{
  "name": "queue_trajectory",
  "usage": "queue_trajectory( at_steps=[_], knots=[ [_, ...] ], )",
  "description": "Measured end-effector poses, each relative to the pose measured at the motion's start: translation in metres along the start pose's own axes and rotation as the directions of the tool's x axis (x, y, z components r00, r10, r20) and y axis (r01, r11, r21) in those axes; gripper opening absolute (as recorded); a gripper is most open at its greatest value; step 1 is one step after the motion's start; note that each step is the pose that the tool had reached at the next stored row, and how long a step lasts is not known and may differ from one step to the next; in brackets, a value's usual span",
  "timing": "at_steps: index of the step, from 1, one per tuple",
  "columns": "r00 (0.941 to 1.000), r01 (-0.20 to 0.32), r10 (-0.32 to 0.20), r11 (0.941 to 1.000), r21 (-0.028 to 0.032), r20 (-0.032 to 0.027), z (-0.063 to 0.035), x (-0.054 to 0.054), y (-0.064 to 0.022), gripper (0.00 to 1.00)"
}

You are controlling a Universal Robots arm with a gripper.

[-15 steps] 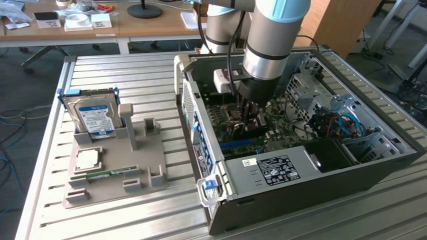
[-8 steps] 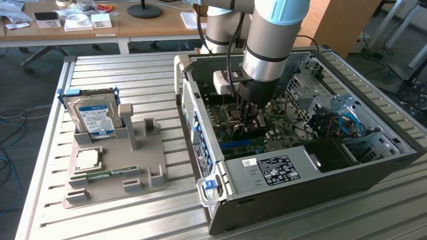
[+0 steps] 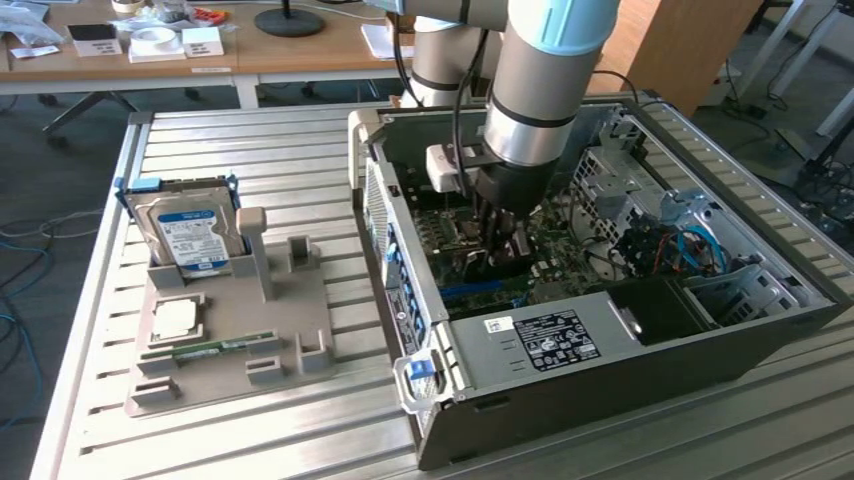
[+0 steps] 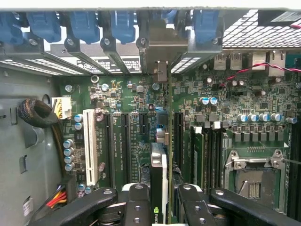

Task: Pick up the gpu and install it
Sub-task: 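Insert the gpu into the slot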

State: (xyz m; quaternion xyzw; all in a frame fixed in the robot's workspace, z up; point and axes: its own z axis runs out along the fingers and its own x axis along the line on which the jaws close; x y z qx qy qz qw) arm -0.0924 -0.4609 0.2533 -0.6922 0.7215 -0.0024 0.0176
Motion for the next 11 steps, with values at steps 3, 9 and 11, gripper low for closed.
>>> queue_trajectory(
  at_steps=[3,9,11],
  knots=[
    [1.0000,0.000,0.000,1.0000,0.0001,0.0002,0.0011,0.0000,0.0000,0.27],
    [1.0000,0.000,0.000,1.0000,0.0000,0.0000,0.0019,0.0000,0.0001,0.27],
    [1.0000,0.000,0.000,1.0000,0.0003,0.0003,0.0027,0.0000,0.0001,0.27]
  ],
)
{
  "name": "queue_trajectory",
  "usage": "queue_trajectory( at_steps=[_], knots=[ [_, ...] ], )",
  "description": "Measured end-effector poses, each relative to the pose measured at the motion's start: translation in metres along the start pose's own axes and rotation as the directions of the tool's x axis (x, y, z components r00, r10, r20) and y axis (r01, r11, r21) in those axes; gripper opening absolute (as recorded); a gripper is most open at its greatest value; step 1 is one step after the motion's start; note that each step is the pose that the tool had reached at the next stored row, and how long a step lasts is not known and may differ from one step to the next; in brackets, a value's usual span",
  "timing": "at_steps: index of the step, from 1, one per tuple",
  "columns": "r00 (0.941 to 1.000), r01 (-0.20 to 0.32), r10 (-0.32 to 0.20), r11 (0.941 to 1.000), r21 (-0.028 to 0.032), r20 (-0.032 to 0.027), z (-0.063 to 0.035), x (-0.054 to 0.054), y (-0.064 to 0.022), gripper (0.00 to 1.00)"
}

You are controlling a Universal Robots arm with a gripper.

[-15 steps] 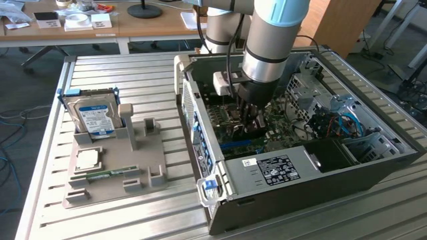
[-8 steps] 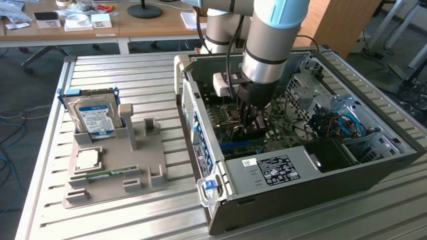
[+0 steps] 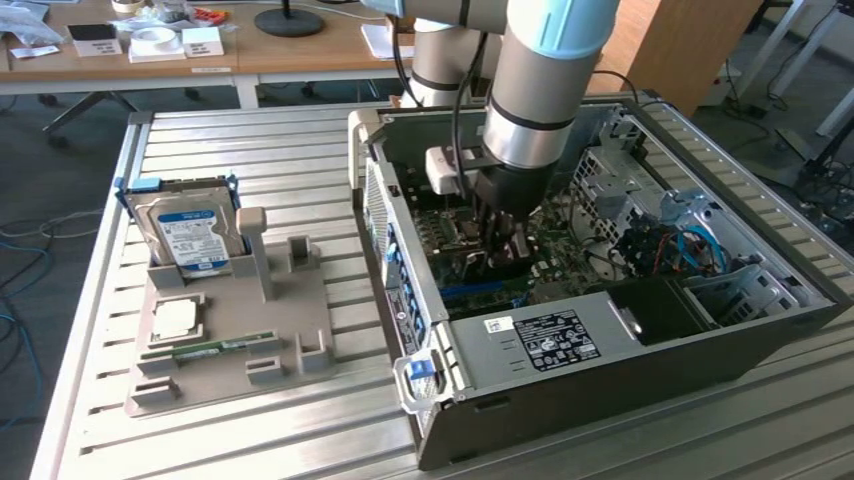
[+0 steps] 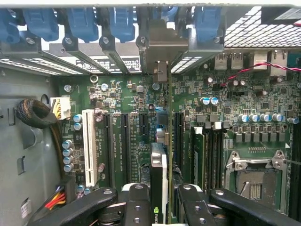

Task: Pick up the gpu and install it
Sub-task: 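Insert the gpu into the slot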

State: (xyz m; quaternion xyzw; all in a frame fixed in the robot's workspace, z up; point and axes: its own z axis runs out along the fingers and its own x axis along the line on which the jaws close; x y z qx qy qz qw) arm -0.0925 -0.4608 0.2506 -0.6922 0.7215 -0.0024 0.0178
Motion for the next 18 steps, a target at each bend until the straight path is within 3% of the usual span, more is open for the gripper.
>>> queue_trajectory(
  at_steps=[18],
  knots=[
    [1.0000,0.000,0.000,1.0000,-0.0002,-0.0004,0.0060,0.0002,0.0004,0.27]
  ],
)
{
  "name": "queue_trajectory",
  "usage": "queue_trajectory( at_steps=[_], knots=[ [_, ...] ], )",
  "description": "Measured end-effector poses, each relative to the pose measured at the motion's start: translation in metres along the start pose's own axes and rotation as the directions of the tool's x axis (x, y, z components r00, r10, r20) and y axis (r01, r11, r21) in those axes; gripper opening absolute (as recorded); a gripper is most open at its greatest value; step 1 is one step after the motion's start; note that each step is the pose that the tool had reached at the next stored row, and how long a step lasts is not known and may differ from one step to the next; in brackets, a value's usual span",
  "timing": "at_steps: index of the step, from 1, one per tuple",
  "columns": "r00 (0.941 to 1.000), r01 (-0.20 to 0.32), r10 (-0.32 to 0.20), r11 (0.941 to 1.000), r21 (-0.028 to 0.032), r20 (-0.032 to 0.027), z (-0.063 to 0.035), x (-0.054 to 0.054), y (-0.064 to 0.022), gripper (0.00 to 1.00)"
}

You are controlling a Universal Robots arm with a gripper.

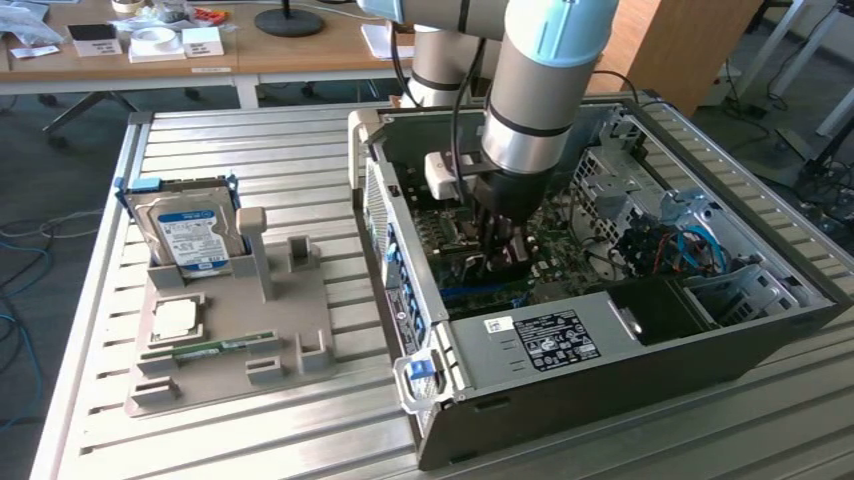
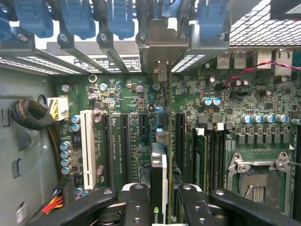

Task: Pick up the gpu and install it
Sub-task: 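Insert the gpu into the slot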

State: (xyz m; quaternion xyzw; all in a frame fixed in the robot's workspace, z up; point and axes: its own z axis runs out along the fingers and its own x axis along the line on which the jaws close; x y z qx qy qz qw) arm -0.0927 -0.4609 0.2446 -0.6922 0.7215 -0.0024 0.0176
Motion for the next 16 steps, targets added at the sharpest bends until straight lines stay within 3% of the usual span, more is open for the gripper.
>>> queue_trajectory(
  at_steps=[16],
  knots=[
    [1.0000,0.000,0.000,1.0000,0.0000,0.0001,0.0027,0.0000,0.0002,0.27]
  ],
)
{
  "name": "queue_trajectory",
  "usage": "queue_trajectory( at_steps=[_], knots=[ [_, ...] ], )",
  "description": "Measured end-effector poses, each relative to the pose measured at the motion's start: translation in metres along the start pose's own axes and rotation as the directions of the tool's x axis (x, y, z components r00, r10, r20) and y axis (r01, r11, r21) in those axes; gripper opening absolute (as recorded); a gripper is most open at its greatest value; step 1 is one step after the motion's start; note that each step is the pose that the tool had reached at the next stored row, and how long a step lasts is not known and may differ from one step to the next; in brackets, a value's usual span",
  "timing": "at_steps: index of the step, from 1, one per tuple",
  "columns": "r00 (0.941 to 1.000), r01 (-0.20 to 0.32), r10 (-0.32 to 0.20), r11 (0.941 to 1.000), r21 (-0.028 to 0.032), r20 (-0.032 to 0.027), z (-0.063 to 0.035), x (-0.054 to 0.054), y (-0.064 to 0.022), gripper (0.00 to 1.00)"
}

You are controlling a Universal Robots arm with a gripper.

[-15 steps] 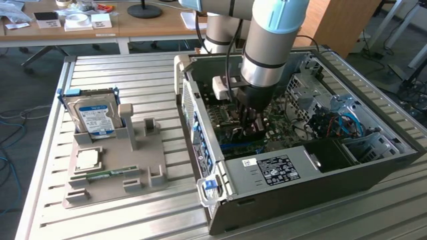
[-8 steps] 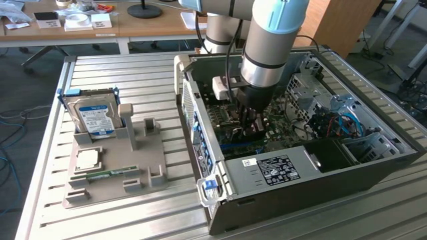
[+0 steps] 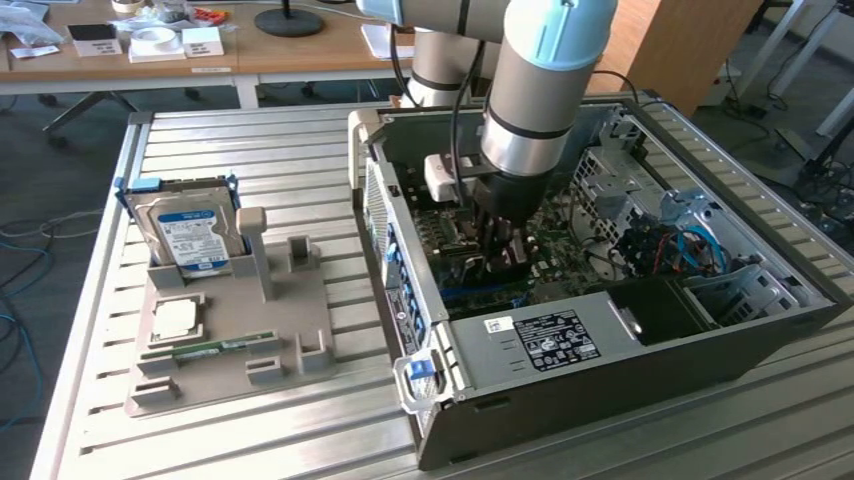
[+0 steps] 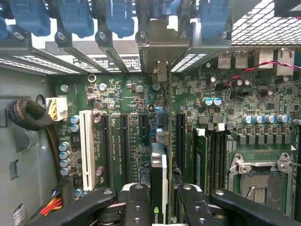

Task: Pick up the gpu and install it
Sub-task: 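Insert the gpu into the slot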

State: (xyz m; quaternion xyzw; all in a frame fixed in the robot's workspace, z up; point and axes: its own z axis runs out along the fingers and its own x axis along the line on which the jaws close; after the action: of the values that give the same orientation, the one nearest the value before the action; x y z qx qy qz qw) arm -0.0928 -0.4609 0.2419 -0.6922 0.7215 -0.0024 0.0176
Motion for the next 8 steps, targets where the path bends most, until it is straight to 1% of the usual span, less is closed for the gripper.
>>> queue_trajectory(
  at_steps=[8],
  knots=[
    [1.0000,0.000,0.000,1.0000,0.0000,-0.0001,0.0010,0.0000,0.0002,0.27]
  ],
)
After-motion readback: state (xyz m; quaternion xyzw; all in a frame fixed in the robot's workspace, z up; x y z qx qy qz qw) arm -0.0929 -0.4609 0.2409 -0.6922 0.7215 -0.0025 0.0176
